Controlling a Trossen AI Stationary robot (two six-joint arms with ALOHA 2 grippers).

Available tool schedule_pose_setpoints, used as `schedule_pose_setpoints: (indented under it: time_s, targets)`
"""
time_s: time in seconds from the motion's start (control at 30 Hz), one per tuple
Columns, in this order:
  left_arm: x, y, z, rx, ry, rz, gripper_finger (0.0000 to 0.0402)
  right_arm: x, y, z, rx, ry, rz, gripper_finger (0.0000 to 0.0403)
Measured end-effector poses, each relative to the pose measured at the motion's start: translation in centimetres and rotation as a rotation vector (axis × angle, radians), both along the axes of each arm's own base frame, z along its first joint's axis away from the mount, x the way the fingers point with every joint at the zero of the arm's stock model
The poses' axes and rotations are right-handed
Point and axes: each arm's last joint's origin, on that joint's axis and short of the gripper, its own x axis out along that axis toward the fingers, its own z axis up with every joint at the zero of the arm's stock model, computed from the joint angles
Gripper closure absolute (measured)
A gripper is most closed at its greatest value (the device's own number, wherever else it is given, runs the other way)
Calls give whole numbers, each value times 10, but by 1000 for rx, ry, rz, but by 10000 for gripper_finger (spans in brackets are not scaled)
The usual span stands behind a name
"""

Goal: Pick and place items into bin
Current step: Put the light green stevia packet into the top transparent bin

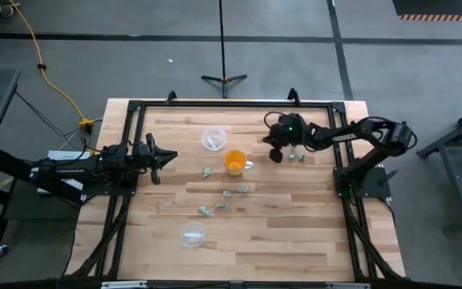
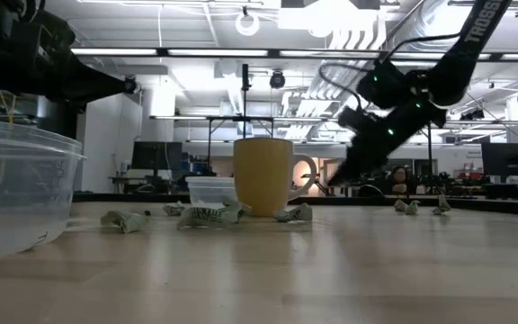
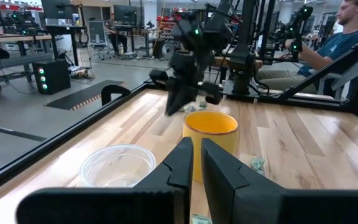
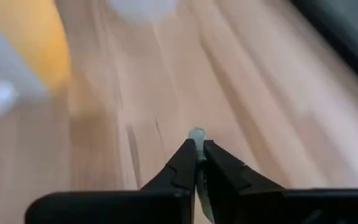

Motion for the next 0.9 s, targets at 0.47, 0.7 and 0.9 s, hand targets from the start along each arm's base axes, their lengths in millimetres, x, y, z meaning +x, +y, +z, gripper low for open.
schedule_pose_setpoints:
  time_s: [0.47, 0.7, 0.9]
  targets:
    - [0, 0, 0, 0, 5, 0, 334, 98, -37, 89, 6, -135, 162, 395]
    - [0, 0, -2, -1, 23, -1, 334, 155, -47, 91, 96, -58, 253, 398]
    - [0, 0, -2, -1, 23, -1, 334, 184, -38, 89, 104, 35, 337, 396]
